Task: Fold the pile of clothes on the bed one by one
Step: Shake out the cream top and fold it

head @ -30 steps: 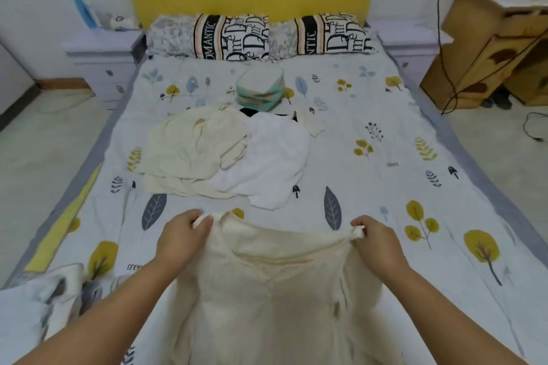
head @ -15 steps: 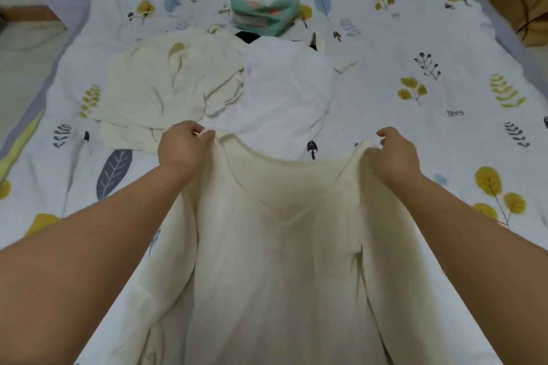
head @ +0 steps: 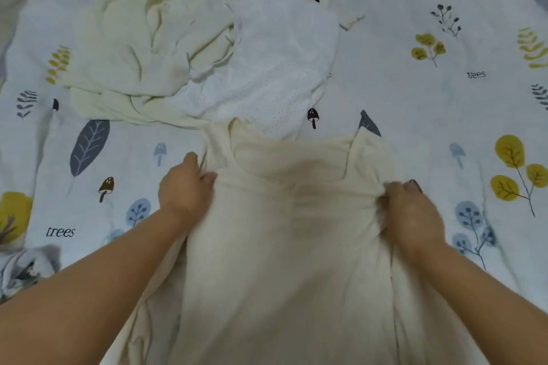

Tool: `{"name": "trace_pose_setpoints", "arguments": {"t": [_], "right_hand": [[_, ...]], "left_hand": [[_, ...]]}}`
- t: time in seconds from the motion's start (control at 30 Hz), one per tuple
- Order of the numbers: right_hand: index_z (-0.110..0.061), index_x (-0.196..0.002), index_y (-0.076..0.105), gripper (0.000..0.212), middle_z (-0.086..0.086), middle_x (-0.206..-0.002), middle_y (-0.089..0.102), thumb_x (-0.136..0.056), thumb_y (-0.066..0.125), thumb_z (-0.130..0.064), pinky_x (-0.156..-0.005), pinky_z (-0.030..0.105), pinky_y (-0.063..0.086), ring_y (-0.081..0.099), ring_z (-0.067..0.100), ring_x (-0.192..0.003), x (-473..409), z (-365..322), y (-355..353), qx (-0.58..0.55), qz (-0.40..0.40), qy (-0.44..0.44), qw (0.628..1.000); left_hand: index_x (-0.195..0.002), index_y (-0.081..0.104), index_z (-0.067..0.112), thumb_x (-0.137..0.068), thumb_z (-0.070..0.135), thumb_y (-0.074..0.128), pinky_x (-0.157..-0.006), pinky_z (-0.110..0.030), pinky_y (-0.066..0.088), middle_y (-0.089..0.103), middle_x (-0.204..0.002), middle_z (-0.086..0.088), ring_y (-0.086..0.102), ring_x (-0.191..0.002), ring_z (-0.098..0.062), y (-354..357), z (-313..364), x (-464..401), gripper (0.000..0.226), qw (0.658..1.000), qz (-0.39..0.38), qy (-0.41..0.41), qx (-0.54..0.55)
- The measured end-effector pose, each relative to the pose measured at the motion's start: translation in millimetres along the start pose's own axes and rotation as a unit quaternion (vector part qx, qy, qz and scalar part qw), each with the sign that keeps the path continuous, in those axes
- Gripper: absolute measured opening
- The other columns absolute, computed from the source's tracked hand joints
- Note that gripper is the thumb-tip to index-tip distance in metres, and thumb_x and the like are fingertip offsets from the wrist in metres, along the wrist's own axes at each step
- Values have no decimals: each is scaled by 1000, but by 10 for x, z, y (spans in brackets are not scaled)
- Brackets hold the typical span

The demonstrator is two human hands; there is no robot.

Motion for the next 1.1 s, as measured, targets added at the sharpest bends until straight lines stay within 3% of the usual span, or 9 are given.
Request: {"name": "trace_pose_setpoints", "arguments": {"t": [0.1, 0.2, 0.3, 0.47, 0.57, 0.67, 0.77, 0.93, 1.1], "right_hand": [[2, -111, 50, 23, 26, -105, 51, -97, 41, -14, -69, 38, 34, 50, 39, -93, -154, 101, -140, -13, 33, 25, 999], [-1, -123, 48, 39, 28, -115, 49, -90, 55, -20, -80, 45, 38, 46, 42, -104, -16, -71, -163, -42, 69, 26, 996], [-3, -132, 49, 53, 34, -133, 44, -84, 62, -21, -95, 57, 38, 43, 48, -123, 378, -418, -82, -18, 120, -87, 989], [-21, -150, -5, 63, 14, -157, -9, -99, 25, -43, -113, 54, -2, -11, 29, -145, 803, -486, 451, 81, -112, -104, 985], [-3, -133, 49, 56, 32, -137, 41, -83, 67, -21, -100, 59, 34, 39, 47, -128, 1004, -577, 280, -15, -31, -86, 996], [4, -106, 65, 44, 30, -99, 62, -64, 79, -1, -68, 50, 52, 62, 47, -88, 1342, -533, 194, -55, 35, -64, 996], [-2, -120, 57, 41, 22, -102, 57, -80, 65, -7, -68, 42, 48, 57, 40, -88, 1682, -306, 263, -46, -38, 31, 998], [-28, -146, 9, 49, 6, -138, 44, -99, 23, -26, -98, 34, 37, 50, 24, -117, 2074, -137, 438, -147, -141, 102, 974], [-36, -147, 1, 58, 1, -134, 49, -97, 27, -23, -100, 31, 36, 53, 19, -116, 2312, -26, 514, -111, -215, 110, 964]], "left_hand": [[-93, 43, 8, -86, 43, 59, -54, -32, 32, 56, -84, -12, 49, -67, -27, -16, 172, 42, 39, 1000, 16, 5, 19], [-123, 46, 3, -90, 45, 49, -83, -45, 40, 53, -116, -20, 50, -106, -39, 18, 136, 195, 53, 999, 12, -33, 12], [-123, 48, 0, -92, 36, 50, -86, -50, 39, 50, -117, -26, 47, -107, -43, -15, -53, 433, 48, 999, 21, -17, -38], [-103, 54, -2, -87, 30, 56, -79, -51, 41, 53, -103, -27, 50, -97, -43, -198, -464, 857, 37, 995, -1, -32, -90], [-94, 62, -1, -82, 41, 45, -67, -47, 45, 58, -88, -24, 56, -81, -41, -338, -429, 1243, 46, 996, 22, 38, -81], [-87, 64, 9, -83, 46, 39, -66, -40, 46, 61, -85, -12, 59, -79, -35, -217, -384, 1648, 45, 994, -76, 36, -64], [-87, 56, 17, -90, 43, 51, -73, -31, 44, 57, -90, -3, 59, -87, -23, 22, -425, 1984, 26, 982, -182, -12, -45], [-68, 37, 19, -95, 28, 48, -47, -19, 25, 46, -61, 4, 48, -58, -13, 68, -477, 2330, 31, 979, -162, -101, 74], [-117, 55, 7, -94, 26, 51, -70, -31, 39, 67, -103, -13, 61, -100, -29, -49, -793, 2496, 31, 974, -168, -144, 44]]}}
Point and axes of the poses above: each hand's wrist, its own x-axis away from the middle knuckle, its own y-axis out of the palm, z = x × y, the point moved 5 cm from there along -x, towards the middle knuckle
